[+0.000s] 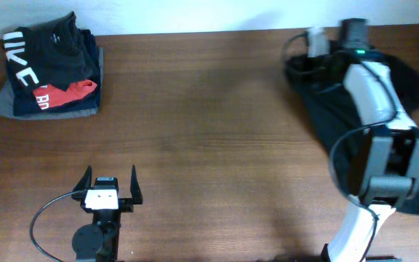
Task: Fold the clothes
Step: 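Drag the black garment with the right gripper to the table center and release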
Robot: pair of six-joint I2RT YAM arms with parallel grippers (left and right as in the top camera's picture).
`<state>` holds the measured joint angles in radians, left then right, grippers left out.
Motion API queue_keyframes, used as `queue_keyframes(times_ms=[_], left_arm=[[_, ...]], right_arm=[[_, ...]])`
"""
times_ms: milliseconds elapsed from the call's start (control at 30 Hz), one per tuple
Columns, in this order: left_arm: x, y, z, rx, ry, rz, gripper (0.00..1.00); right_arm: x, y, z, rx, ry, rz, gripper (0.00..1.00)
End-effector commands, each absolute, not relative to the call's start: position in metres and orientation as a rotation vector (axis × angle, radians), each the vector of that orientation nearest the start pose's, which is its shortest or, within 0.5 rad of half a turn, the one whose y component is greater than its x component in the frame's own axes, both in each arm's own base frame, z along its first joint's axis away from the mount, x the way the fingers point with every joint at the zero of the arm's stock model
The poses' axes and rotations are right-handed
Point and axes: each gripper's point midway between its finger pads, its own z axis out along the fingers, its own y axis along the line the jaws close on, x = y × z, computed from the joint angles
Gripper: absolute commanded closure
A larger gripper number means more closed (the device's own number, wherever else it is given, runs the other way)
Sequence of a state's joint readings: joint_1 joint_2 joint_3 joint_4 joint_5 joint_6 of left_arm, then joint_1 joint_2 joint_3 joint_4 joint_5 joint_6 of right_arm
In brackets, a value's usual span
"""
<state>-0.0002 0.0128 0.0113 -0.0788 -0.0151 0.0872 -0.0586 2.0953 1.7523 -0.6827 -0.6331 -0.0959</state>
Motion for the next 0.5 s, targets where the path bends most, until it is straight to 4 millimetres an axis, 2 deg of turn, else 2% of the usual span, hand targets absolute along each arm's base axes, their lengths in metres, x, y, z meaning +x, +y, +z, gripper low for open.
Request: queue_keyframes(times_ms=[0,167,467], left_arm=[[0.246,0.002,0.156,0.079,1.650,0.085,0.01],[0.246,0.002,0.156,0.079,1.650,0.085,0.01],[0.246,0.002,0.156,0.079,1.650,0.085,0.01]], right_arm=[[0.507,0.132,0.151,-0.417,2.427,0.789,0.96],[0.479,0.208,0.150,-0.608,2.427,0.857,0.96],[0.415,0.317,0.147,-0.887,2.414,0.953,0.96]])
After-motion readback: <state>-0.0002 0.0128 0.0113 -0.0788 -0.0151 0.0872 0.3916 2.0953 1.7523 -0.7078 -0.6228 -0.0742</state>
